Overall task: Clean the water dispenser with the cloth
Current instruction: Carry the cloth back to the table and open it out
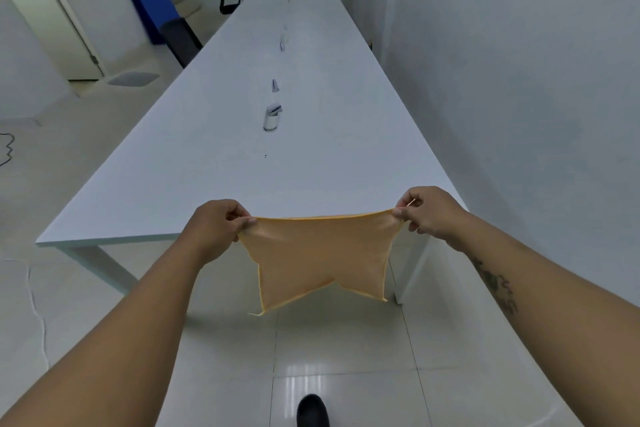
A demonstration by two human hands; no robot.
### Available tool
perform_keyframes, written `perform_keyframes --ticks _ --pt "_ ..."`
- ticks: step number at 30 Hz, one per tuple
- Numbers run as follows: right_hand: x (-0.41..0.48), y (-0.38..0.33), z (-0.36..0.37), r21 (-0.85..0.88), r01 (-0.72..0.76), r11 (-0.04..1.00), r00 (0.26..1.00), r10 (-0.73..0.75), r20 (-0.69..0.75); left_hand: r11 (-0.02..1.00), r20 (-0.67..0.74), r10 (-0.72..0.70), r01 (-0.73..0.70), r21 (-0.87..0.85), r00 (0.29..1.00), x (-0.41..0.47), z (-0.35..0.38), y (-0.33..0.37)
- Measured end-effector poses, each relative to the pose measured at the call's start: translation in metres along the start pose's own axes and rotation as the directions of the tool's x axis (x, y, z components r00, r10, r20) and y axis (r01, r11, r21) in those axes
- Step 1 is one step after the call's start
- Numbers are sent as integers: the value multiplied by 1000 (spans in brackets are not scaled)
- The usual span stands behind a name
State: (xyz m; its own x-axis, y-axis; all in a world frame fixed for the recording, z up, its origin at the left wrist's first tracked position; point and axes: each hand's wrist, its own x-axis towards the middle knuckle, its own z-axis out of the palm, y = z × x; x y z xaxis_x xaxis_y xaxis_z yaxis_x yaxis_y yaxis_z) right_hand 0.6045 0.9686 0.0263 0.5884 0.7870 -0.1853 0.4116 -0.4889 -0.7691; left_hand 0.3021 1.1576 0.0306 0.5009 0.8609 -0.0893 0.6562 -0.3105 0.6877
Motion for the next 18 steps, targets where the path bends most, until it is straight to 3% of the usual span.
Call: perform_keyframes --ticks 10,18 --pt "169 -10 30 6 -94 996 996 94 -1 997 98 -13 5 78 995 187 13 -22" --pt "291 -13 35 16 -119 993 993 118 30 994 52 -28 23 109 998 292 26 -19"
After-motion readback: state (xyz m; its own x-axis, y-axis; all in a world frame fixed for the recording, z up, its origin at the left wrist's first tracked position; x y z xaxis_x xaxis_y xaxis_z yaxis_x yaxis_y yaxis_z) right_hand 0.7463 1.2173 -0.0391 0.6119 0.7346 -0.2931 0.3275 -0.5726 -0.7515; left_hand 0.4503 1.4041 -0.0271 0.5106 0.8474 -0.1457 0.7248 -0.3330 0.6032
